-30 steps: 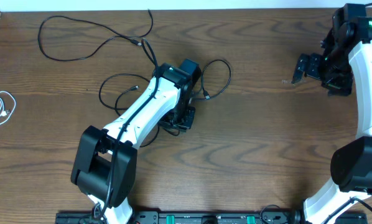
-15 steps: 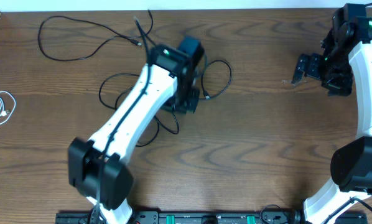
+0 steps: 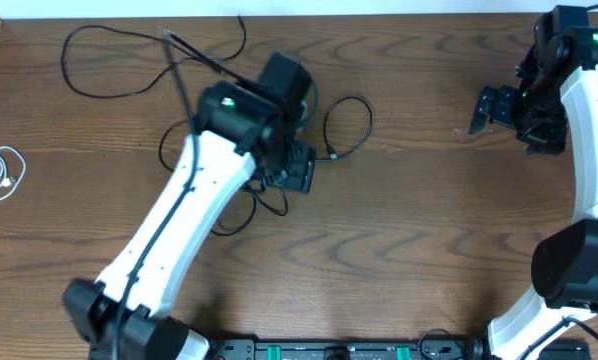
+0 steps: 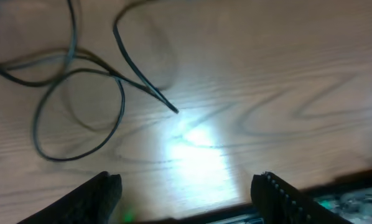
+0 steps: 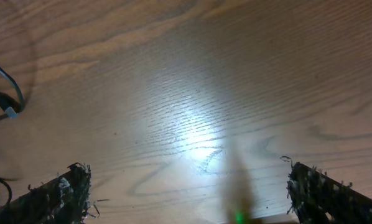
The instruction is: Untangle cables
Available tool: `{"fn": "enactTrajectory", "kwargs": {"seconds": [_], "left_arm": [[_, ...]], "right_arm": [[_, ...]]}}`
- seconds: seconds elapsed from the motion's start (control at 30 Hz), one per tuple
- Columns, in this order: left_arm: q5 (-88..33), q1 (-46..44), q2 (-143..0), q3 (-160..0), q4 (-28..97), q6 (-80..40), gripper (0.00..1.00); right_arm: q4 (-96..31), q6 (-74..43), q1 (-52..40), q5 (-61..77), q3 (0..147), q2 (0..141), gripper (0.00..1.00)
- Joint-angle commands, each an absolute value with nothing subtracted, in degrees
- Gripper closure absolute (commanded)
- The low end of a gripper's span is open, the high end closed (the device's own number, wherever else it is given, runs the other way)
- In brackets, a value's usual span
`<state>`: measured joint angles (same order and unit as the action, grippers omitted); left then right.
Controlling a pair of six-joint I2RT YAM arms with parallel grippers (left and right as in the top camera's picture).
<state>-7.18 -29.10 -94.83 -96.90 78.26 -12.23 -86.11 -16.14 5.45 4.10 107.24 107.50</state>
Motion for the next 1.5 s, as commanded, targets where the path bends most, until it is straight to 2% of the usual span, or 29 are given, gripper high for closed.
{"fn": "enactTrajectory", "kwargs": {"seconds": [0.0, 0.3, 0.57, 0.87, 1.13, 1.27, 1.47], "left_arm": [[-7.1, -29.2, -95.8, -87.8, 73.6, -12.8, 0.27], [-7.3, -29.2, -95.8, -71.5, 53.4, -12.7, 0.24], [-7.3, -29.2, -95.9, -65.9, 47.5, -12.7, 0.24], [-7.3, -29.2, -95.8, -62.8, 44.4, -12.7, 0.53], [-5.3, -29.2, -95.8, -62.8, 43.5, -12.7, 0.58], [-5.3, -29.2, -95.8, -62.8, 42.7, -12.7, 0.71], [-5.4, -29.2, -95.8, -62.8, 43.3, -12.7, 0.72]], "right_arm": [[-86.1, -16.9, 5.3, 4.0, 107.8, 106.4, 0.01], [-86.1, -16.9, 5.3, 4.0, 107.8, 106.4, 0.01], [-86.1, -16.9, 5.3, 4.0, 107.8, 106.4, 0.01], [-86.1, -16.9, 5.3, 4.0, 107.8, 106.4, 0.01], [-86.1, -16.9, 5.3, 4.0, 107.8, 106.4, 0.01], [-86.1, -16.9, 5.3, 4.0, 107.8, 106.4, 0.01], [-86.1, -16.9, 5.3, 4.0, 107.8, 106.4, 0.01]]}}
